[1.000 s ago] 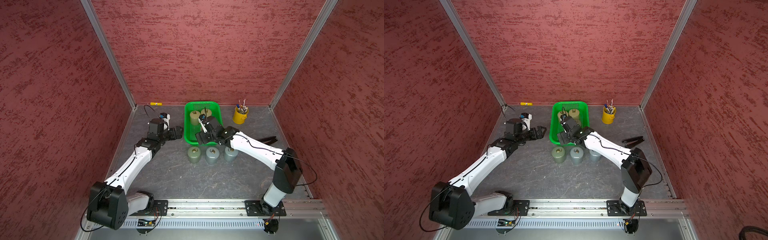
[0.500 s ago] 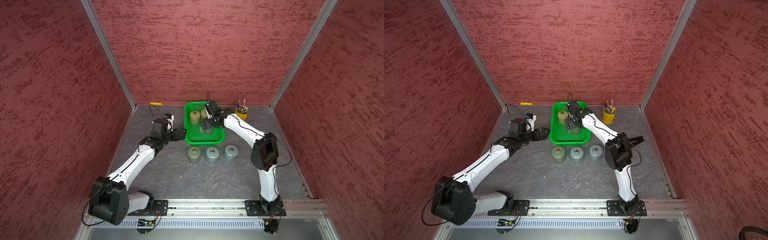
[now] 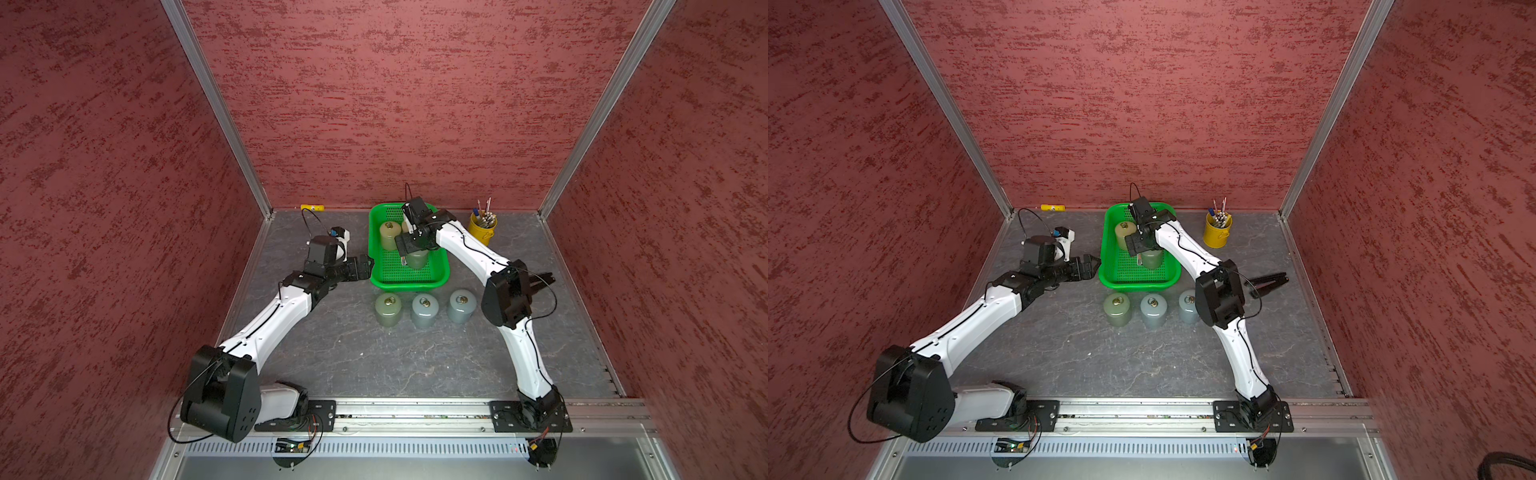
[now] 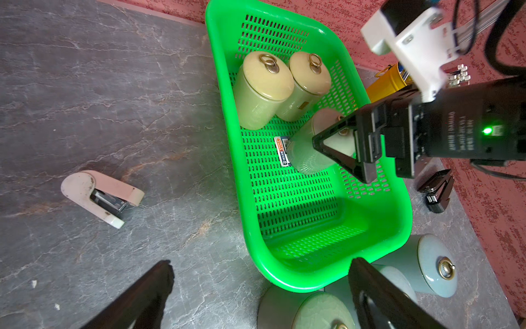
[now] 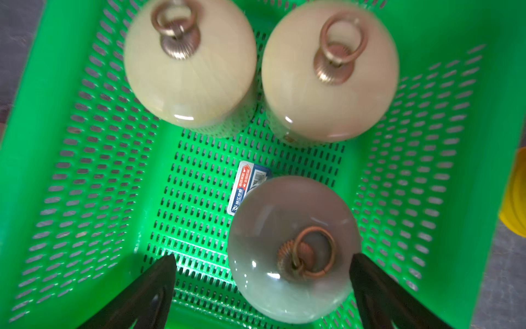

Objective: Take the tea canister out of the basket
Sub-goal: Pick up the tea canister from the basket.

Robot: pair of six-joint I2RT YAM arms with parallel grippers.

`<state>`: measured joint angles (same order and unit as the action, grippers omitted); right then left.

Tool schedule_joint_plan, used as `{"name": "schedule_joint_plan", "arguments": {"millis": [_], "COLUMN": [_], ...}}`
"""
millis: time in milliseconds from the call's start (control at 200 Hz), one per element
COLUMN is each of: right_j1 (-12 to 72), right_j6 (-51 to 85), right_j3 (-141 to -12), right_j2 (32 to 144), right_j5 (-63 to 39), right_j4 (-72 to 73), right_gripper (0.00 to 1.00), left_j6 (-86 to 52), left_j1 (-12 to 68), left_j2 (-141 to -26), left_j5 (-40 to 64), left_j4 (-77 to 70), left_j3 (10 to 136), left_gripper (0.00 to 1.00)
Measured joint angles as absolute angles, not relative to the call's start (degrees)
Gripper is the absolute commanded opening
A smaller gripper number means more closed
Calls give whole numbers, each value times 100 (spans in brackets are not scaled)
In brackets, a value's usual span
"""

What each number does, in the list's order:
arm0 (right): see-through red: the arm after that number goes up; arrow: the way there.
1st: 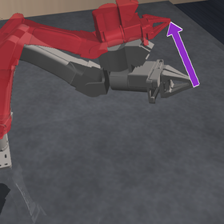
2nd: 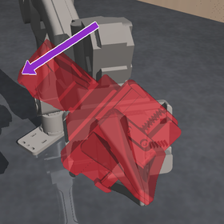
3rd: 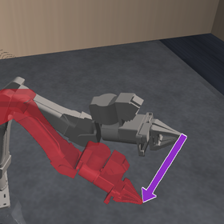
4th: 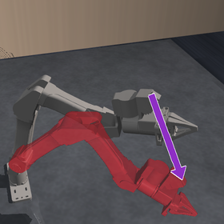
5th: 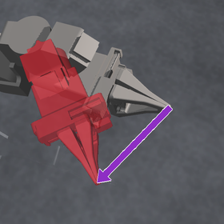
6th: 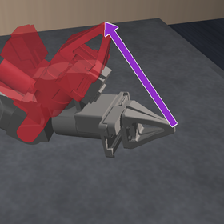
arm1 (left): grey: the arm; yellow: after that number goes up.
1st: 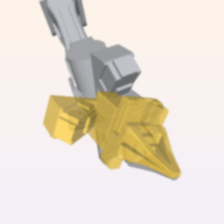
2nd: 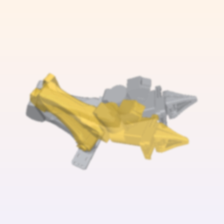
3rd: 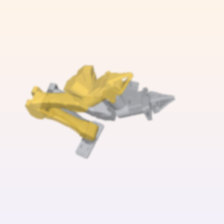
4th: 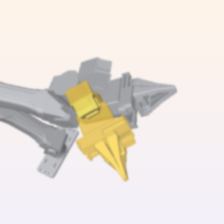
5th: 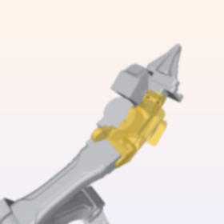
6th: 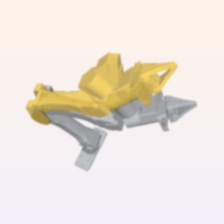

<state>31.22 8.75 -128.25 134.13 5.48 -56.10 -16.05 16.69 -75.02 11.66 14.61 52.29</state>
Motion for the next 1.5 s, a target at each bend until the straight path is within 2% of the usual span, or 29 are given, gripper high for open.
{"name": "schedule_joint_plan", "arguments": {"millis": [250,761,1042,1127,1237,1363,1498], "right_j1": [3057,2936,2919,2917,2915,2915,2915], "right_j6": [819,808,810,808,812,814,814], "right_j3": [-13358,-13432,-13432,-13428,-13327,-13170,-13159], "right_j2": [13764,13990,14005,14005,14005,14005,14005], "right_j5": [659,735,683,670,668,668,661], "right_j4": [-5739,-5830,-5826,-5826,-5778,-5782,-5769], "right_gripper": [99,99,88,89,97,98,92], "left_j6": [-1603,-1603,-1603,-1603,-1603,-1603,-1603], "left_j1": [1669,1669,1669,1669,1669,1669,1669], "left_j2": [-7529,-7585,-7585,-7585,-7585,-7585,-7583], "left_j5": [1160,1151,1151,1151,1149,1149,1149], "left_j4": [1463,1505,1505,1507,1507,1516,1542], "left_j3": [5231,5231,5231,5231,5231,5231,5231], "left_gripper": [100,100,100,100,100,100,100]}}
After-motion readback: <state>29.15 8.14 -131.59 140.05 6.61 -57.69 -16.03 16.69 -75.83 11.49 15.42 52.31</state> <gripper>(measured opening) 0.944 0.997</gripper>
